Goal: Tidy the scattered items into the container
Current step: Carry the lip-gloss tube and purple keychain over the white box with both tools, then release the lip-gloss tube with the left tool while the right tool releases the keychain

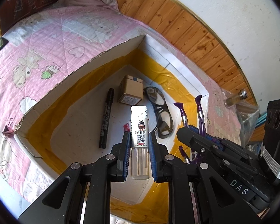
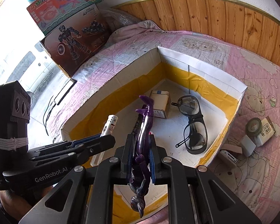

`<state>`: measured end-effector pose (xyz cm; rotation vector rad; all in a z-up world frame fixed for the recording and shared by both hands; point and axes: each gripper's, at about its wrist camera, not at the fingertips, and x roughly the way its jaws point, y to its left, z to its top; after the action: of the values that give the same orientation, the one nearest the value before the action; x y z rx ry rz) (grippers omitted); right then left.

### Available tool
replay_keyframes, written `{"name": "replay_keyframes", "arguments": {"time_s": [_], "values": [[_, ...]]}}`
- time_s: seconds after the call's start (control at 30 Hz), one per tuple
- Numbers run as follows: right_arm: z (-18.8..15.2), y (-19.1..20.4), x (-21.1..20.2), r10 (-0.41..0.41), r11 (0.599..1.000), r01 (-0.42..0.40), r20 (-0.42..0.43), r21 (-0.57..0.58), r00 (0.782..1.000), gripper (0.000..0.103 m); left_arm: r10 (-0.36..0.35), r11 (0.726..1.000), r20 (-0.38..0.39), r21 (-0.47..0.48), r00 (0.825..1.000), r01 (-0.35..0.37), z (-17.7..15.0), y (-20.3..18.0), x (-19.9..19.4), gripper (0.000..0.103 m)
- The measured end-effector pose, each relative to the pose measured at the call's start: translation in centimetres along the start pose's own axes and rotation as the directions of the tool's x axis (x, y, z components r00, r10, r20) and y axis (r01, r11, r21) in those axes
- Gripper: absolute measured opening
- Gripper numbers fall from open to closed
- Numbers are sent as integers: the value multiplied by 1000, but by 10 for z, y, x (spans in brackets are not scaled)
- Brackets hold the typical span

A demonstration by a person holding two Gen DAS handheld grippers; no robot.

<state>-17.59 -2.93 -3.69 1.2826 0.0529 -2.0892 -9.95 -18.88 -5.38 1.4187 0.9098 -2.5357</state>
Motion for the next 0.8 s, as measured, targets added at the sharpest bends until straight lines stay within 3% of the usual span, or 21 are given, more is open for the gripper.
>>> {"name": "replay_keyframes", "arguments": {"time_s": [0.5, 0.8], "values": [[18, -12, 40, -29, 999, 30, -96, 14, 995, 16, 42, 999, -99, -3, 994, -42, -5, 3, 29, 19], [29, -17, 55, -36, 999, 38, -127, 14, 991, 17, 56, 998, -118, -2, 991, -56, -4, 3, 34, 20]]}}
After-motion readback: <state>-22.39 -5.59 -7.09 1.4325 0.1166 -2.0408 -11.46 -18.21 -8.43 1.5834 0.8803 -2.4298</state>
